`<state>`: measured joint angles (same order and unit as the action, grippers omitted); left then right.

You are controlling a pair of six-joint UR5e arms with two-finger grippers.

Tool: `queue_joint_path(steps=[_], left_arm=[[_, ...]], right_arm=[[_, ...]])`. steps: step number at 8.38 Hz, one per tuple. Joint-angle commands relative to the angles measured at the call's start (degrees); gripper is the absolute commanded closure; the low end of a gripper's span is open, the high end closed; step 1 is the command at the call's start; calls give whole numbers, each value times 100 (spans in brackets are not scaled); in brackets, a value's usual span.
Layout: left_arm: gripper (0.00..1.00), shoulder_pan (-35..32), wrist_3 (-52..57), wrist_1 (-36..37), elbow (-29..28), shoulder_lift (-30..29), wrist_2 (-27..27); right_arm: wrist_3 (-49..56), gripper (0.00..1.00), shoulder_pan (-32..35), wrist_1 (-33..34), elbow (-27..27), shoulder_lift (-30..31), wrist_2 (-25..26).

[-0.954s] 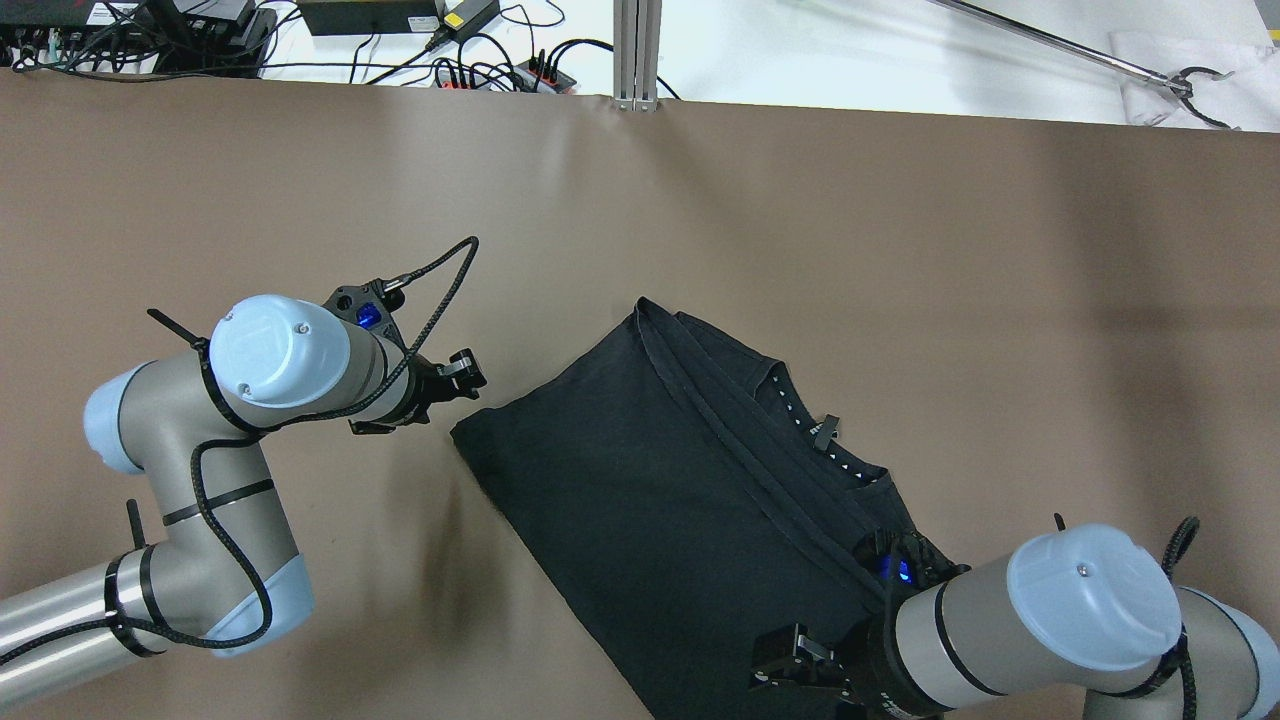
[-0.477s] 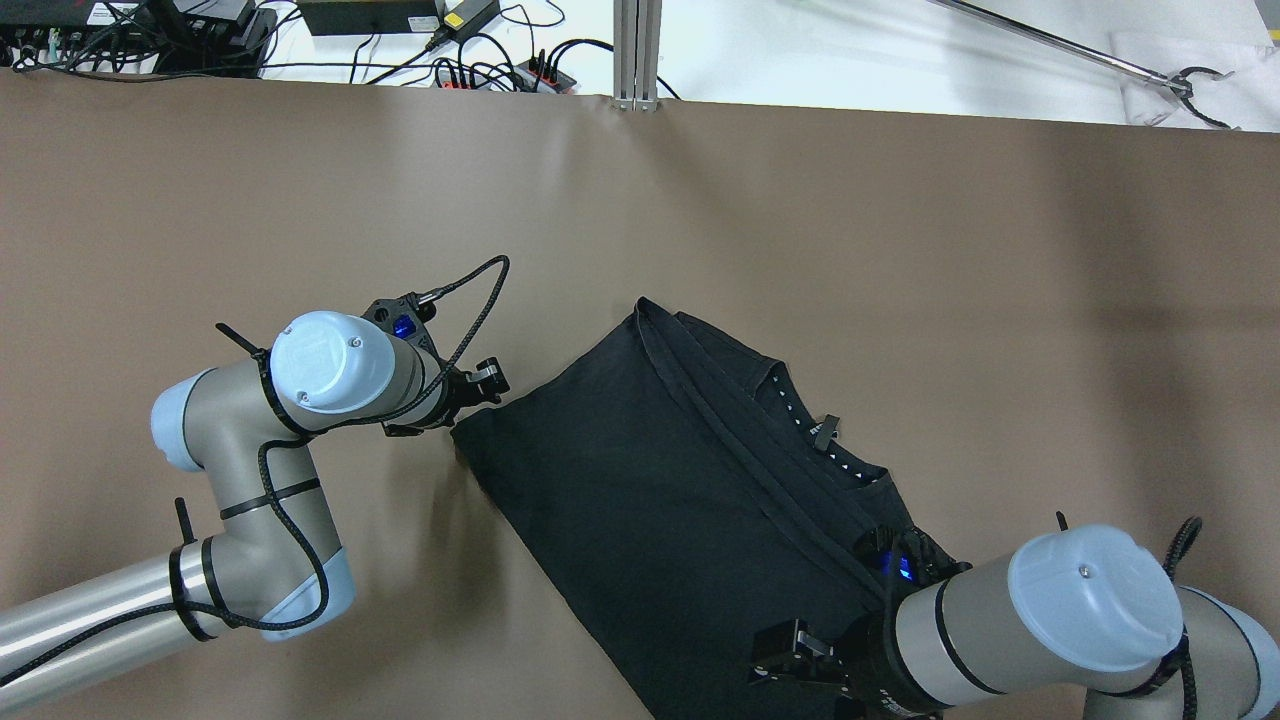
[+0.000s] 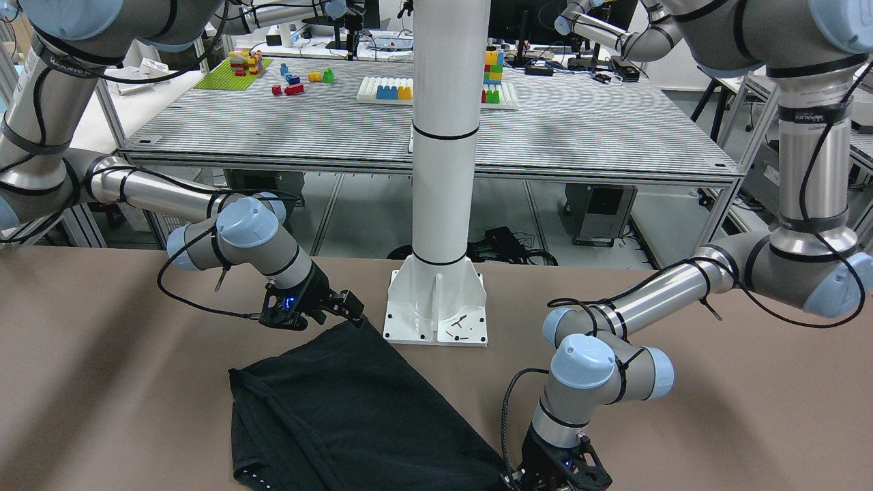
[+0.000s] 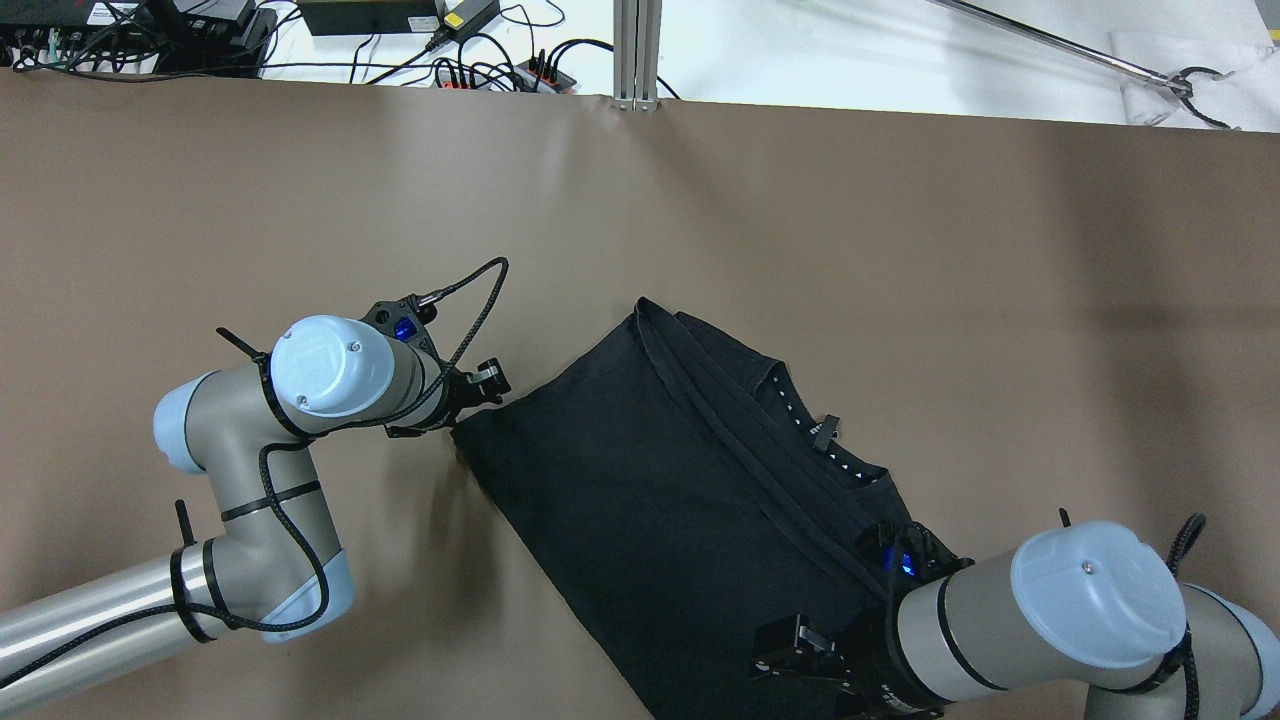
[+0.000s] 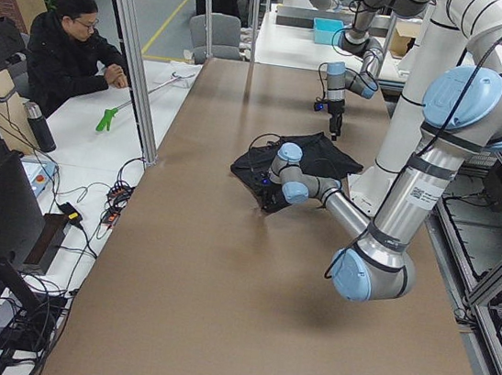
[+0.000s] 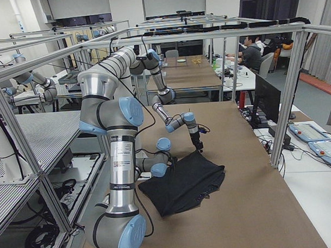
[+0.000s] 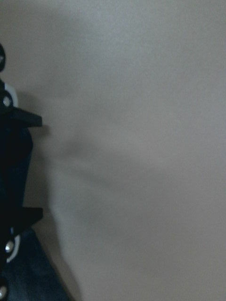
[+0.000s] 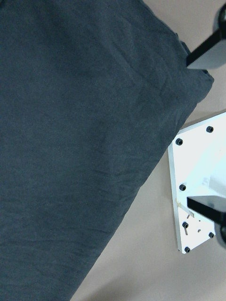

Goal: Fold clothes
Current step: 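Move the left gripper to the shirt's other corner and grasp it, then pull the corner away from the robot with the left gripper while the right holds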

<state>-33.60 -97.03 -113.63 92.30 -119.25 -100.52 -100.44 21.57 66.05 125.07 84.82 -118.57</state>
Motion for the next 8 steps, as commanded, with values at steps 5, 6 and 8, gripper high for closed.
queue_joint_path(steps=[5,6,8], left_arm=[[39,125,-1,-1,210,324,15],[42,126,-53,-1,210,350,6],[78,135,-228,-10,210,333,-11]], right_arm=[[-1,5,-4,-5,26,-123,-9],[-2,5,14,-5,26,-114,-9],[-2,5,5,-5,35,-114,0]])
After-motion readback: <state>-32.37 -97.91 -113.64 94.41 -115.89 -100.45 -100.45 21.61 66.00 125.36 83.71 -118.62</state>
